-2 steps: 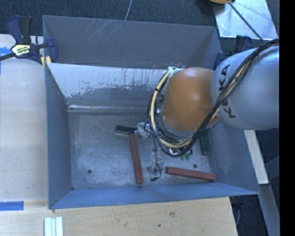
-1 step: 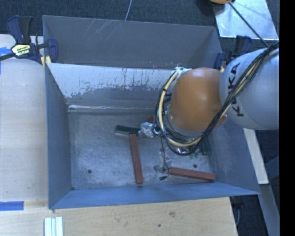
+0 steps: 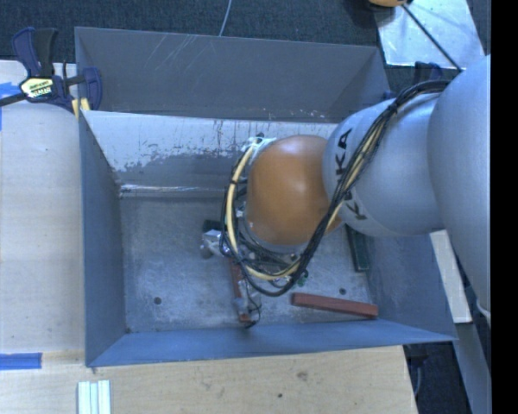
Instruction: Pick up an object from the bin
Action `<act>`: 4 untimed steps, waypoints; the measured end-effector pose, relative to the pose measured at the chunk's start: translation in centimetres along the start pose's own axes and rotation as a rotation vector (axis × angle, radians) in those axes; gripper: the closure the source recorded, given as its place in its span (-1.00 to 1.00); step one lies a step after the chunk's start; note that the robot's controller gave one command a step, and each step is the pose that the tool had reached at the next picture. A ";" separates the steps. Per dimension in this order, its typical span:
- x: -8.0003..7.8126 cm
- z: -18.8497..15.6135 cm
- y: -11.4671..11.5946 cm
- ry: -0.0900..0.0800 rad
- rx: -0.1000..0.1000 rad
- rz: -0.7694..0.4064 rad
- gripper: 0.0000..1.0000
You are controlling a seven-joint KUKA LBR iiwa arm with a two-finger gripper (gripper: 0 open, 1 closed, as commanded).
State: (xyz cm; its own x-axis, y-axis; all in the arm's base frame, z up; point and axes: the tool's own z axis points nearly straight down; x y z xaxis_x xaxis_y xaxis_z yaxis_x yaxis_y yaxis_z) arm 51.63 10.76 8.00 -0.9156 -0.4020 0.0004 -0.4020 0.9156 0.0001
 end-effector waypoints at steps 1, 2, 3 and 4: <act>-5.6 -4.0 -5.7 -0.003 0.000 -0.080 -1.00; -7.3 -2.0 -6.9 -0.012 0.004 -0.026 -1.00; -8.3 0.8 -8.0 -0.008 0.000 -0.126 1.00; -8.3 0.8 -8.0 -0.008 0.000 -0.126 1.00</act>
Offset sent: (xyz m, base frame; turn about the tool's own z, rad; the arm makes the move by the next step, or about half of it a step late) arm 0.0833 -0.0291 -0.0100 0.0277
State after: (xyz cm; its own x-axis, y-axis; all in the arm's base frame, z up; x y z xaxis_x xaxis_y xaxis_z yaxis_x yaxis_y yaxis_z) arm 62.44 6.76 7.17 -0.8579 -0.5138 -0.0072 -0.5138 0.8579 -0.0004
